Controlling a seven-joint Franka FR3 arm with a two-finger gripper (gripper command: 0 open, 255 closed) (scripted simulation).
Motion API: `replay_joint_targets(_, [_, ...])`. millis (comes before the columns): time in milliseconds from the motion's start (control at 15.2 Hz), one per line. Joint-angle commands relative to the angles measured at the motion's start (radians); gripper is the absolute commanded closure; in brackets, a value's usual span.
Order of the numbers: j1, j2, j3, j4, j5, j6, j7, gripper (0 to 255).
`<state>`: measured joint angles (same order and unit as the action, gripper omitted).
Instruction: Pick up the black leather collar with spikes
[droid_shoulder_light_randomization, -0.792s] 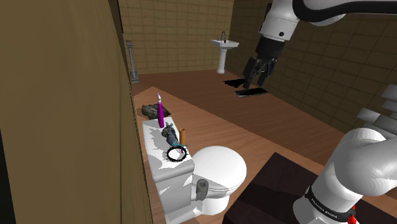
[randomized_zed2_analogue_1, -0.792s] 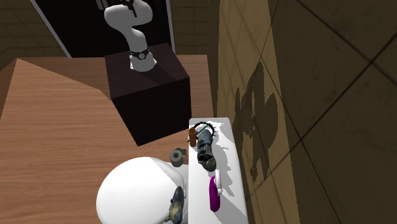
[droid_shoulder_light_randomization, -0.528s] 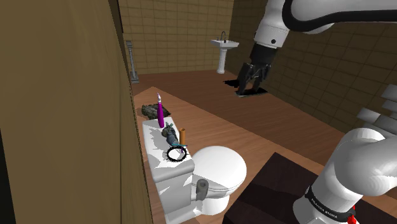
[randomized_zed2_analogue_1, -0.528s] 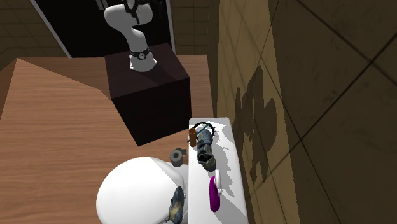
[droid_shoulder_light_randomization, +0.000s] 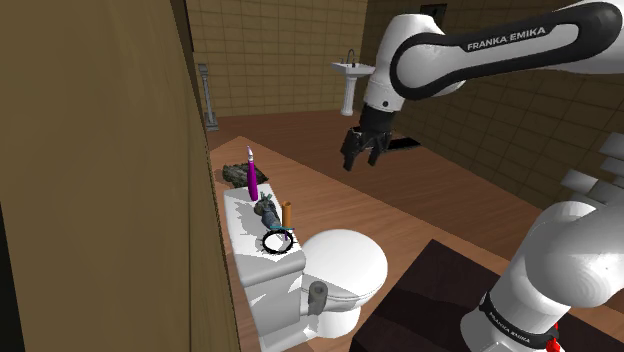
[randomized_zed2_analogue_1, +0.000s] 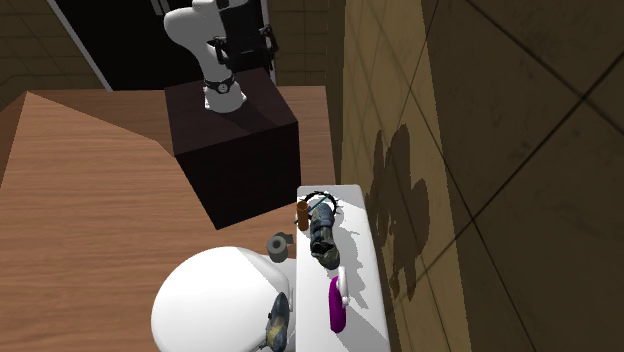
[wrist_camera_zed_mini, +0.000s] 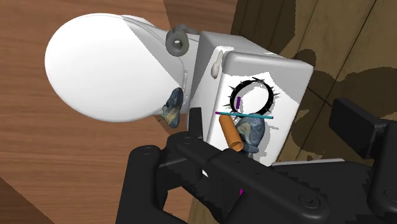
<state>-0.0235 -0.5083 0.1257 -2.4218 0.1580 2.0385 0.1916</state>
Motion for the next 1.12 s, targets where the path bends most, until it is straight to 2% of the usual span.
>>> replay_joint_targets(0, [-0.002,0.062,0.011,-0.015,0.007,0.076,0.012,0])
replay_joint_targets(528, [-0.010,0.349,0.043,0.023,0.012,0.315,0.066,0])
replay_joint_targets(1056, [-0.006,0.665,0.049,0.147,-0.015,0.497,0.131,0])
